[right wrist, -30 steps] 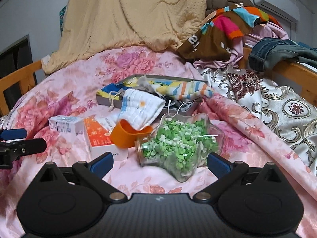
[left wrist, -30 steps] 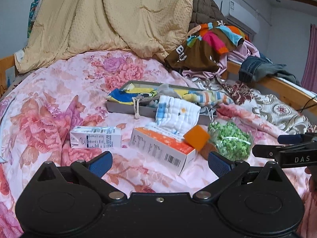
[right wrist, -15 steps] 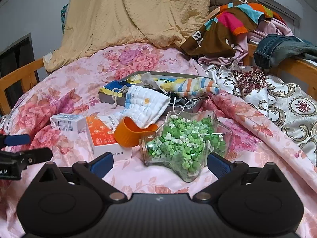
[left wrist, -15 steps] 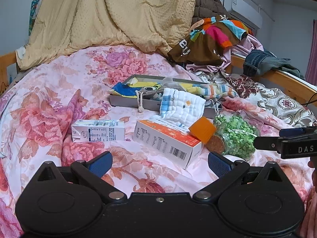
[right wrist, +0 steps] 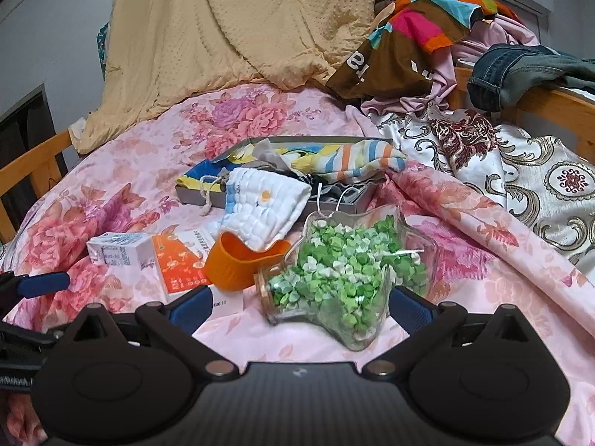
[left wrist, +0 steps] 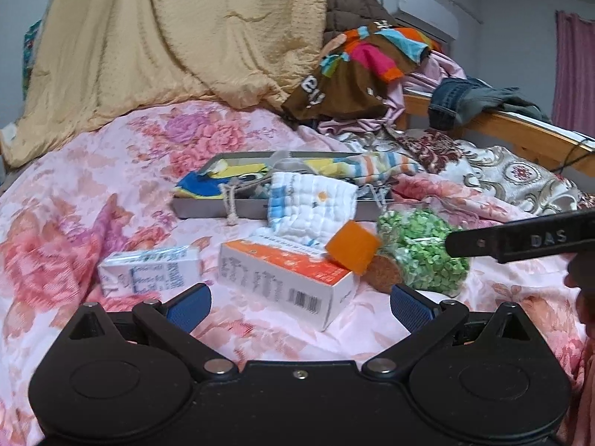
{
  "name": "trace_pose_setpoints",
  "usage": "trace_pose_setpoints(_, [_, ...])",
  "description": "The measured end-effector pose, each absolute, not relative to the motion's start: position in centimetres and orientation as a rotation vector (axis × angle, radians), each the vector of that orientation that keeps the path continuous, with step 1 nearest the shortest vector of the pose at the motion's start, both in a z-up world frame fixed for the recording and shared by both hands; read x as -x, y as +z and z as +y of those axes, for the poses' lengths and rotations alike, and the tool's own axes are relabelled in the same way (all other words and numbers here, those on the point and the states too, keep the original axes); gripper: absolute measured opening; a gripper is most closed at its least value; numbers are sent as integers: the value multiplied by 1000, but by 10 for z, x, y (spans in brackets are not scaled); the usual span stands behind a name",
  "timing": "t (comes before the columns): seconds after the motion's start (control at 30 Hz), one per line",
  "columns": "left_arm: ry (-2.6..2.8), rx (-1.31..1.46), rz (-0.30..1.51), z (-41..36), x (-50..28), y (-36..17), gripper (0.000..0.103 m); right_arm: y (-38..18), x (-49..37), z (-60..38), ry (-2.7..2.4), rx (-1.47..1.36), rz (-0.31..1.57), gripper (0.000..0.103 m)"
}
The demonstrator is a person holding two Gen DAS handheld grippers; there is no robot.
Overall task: Organize soft objects
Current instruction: 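Grasp the folded white cloth with the right tool and lift it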
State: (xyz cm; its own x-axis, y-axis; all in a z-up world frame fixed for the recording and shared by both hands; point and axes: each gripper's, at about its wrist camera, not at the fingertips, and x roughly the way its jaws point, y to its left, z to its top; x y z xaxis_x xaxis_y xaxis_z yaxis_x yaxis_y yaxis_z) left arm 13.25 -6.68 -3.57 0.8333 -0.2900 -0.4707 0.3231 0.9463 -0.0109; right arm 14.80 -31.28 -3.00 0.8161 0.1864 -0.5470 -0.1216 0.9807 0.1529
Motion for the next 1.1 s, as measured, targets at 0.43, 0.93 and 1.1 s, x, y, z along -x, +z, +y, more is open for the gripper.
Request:
trace_pose_setpoints(0.43, [-406,-218,478,-106,-175,-38,102,-29,-211,-316,299,-202,576,103])
trace_pose_setpoints(0.93, [-484,-278,511,-136,-220,-55,102,-38,-298,-303,478,-261,620,103])
trace_pose_setpoints(1.1, [-471,-216,548,-139,-231,-58,100,-46,-324,-304,455,-295,696,103])
